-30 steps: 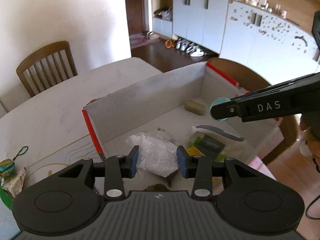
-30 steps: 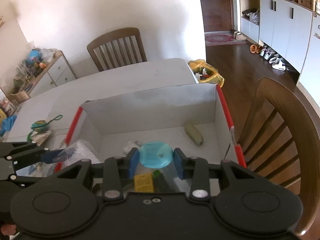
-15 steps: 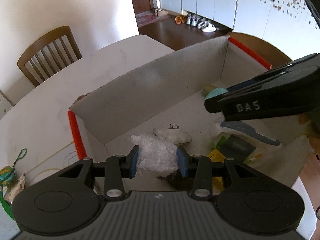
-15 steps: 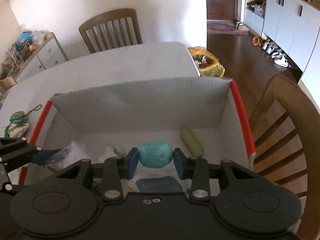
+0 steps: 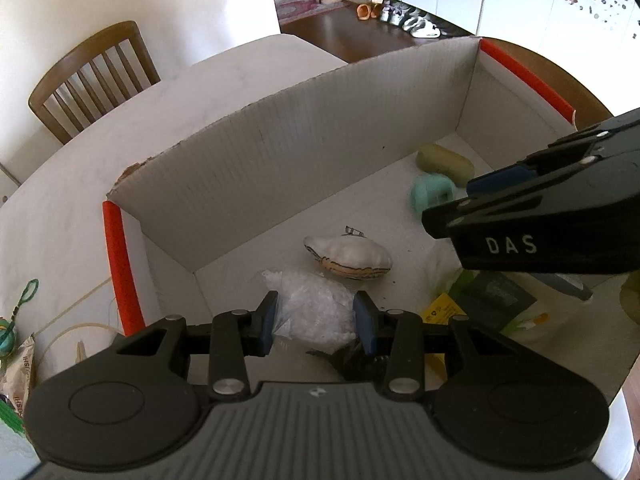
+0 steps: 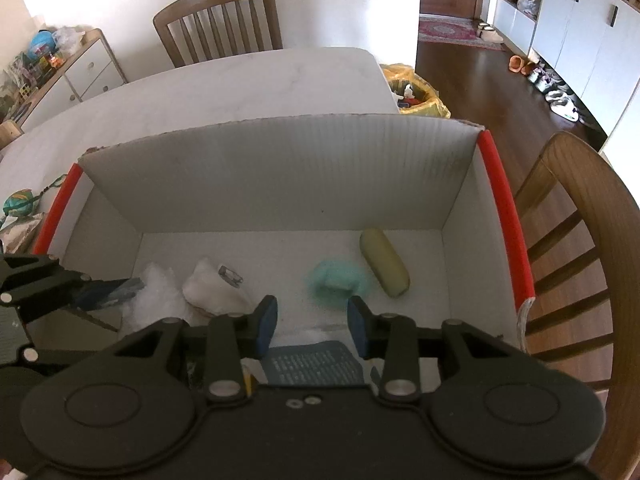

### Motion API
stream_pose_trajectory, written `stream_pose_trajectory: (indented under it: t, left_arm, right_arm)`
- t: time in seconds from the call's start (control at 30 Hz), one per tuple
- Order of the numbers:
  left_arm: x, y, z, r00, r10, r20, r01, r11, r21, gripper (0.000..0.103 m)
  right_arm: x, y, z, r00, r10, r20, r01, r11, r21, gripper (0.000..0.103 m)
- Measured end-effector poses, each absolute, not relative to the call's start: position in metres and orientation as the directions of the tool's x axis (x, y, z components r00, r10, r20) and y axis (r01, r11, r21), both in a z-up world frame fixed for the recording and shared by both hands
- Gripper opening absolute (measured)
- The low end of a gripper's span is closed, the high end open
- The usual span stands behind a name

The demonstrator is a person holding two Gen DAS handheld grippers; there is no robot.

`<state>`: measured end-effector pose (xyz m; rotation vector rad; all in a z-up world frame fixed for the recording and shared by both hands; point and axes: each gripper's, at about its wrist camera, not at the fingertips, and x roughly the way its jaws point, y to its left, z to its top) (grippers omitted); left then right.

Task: Organize objects
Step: 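Carry the plastic bag and light blue item into the red box and open both tools, then withdraw both tools from the box back over the table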

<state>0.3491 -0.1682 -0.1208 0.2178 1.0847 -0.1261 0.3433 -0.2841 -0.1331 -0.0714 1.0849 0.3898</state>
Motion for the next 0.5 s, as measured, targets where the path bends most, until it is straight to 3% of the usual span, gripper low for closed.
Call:
stream_pose_trajectory:
  t: [0.27, 0.5]
  left_arm:
    - [0.349, -0.170, -0.118, 0.474, 0.011, -0.881, 0.195, 0.974, 0.117, 0.041]
    - [0.343, -0.171, -0.110, 0.501, -0.020, -0.865, 0.190, 0.978, 0.087, 0.059]
  right_arm:
    - [0.341, -0.292, -0.128, 0.422, 0.293, -0.858, -0.340, 0.928, 0.150, 0.040]
    - [0.331, -0.306, -0.118, 0.444, 0.339, -0.830, -0.343, 0.920, 0.192, 0.045]
